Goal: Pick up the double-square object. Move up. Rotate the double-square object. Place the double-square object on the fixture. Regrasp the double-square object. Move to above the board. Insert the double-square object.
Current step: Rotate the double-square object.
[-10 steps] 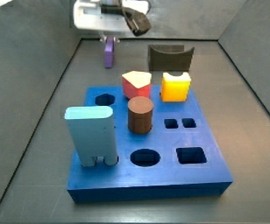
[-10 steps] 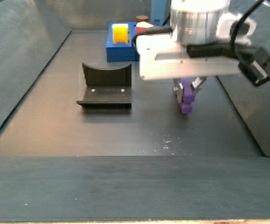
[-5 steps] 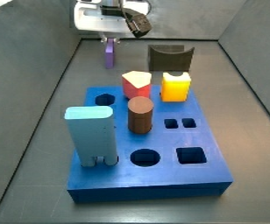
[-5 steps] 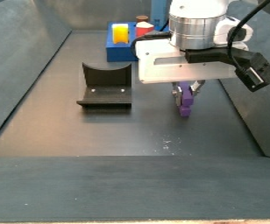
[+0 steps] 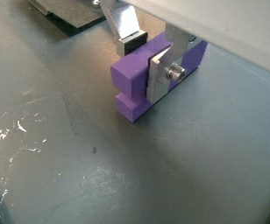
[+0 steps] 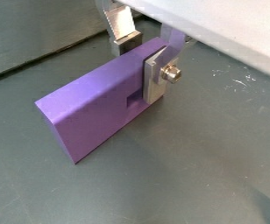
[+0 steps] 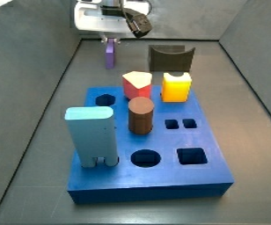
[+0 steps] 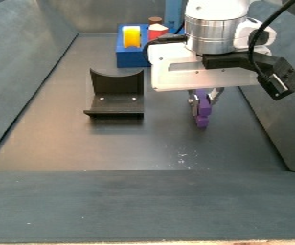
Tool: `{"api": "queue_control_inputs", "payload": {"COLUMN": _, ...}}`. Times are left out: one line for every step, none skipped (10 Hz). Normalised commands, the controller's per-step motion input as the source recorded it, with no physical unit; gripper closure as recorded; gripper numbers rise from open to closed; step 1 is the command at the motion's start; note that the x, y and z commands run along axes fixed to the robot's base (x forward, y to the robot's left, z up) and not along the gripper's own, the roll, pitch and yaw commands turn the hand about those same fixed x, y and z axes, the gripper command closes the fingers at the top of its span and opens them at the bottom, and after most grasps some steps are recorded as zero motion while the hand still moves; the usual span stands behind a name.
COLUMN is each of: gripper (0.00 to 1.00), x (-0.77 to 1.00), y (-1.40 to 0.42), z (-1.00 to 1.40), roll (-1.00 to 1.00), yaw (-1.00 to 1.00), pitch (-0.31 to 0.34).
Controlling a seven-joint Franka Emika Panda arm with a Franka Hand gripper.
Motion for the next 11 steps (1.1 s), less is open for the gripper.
{"api": "queue_control_inputs", "payload": {"gripper": 1.0, "x": 0.02, "y": 0.01, "z": -0.33, "roll": 0.02, "yaw": 0.02, "pitch": 0.01}}
{"api": "queue_control_inputs", "payload": {"gripper": 1.0, "x": 0.02, "y": 0.01, "z": -0.33, "roll": 0.02, "yaw": 0.02, "pitch": 0.01}}
{"api": "queue_control_inputs", "payload": {"gripper": 1.0, "x": 0.02, "y": 0.01, "z": -0.33, "roll": 0.02, "yaw": 0.02, "pitch": 0.01}}
{"api": "queue_control_inputs", "payload": {"gripper": 1.0, "x": 0.02, "y": 0.01, "z": -0.33, "roll": 0.02, "yaw": 0.02, "pitch": 0.01}}
{"api": "queue_control_inputs", "payload": {"gripper": 0.0, "x": 0.0, "y": 0.0, "z": 0.0, "roll": 0.0, "yaw": 0.0, "pitch": 0.0}}
{"api": "queue_control_inputs", "payload": {"gripper": 0.0, "x": 0.0, "y": 0.0, "z": 1.0, "roll": 0.0, "yaw": 0.0, "pitch": 0.0}}
{"api": "queue_control_inputs", "payload": {"gripper": 0.0, "x": -0.01, "y": 0.0, "z": 1.0, "roll": 0.0, "yaw": 0.0, "pitch": 0.015}}
{"api": "queue_control_inputs", "payload": {"gripper": 0.0, "x": -0.02, "y": 0.0, "z": 1.0, "roll": -0.01, "yaw": 0.0, "pitch": 0.03}}
{"api": "queue_control_inputs", "payload": {"gripper": 0.0, "x": -0.02, "y": 0.0, "z": 1.0, "roll": -0.01, "yaw": -0.01, "pitch": 0.049}}
{"api": "queue_control_inputs", "payload": {"gripper": 0.0, "x": -0.02, "y": 0.0, "z": 1.0, "roll": -0.02, "yaw": -0.01, "pitch": 0.058}}
{"api": "queue_control_inputs", "payload": {"gripper": 0.0, "x": -0.02, "y": -0.01, "z": 1.0, "roll": -0.02, "yaw": -0.01, "pitch": 0.054}}
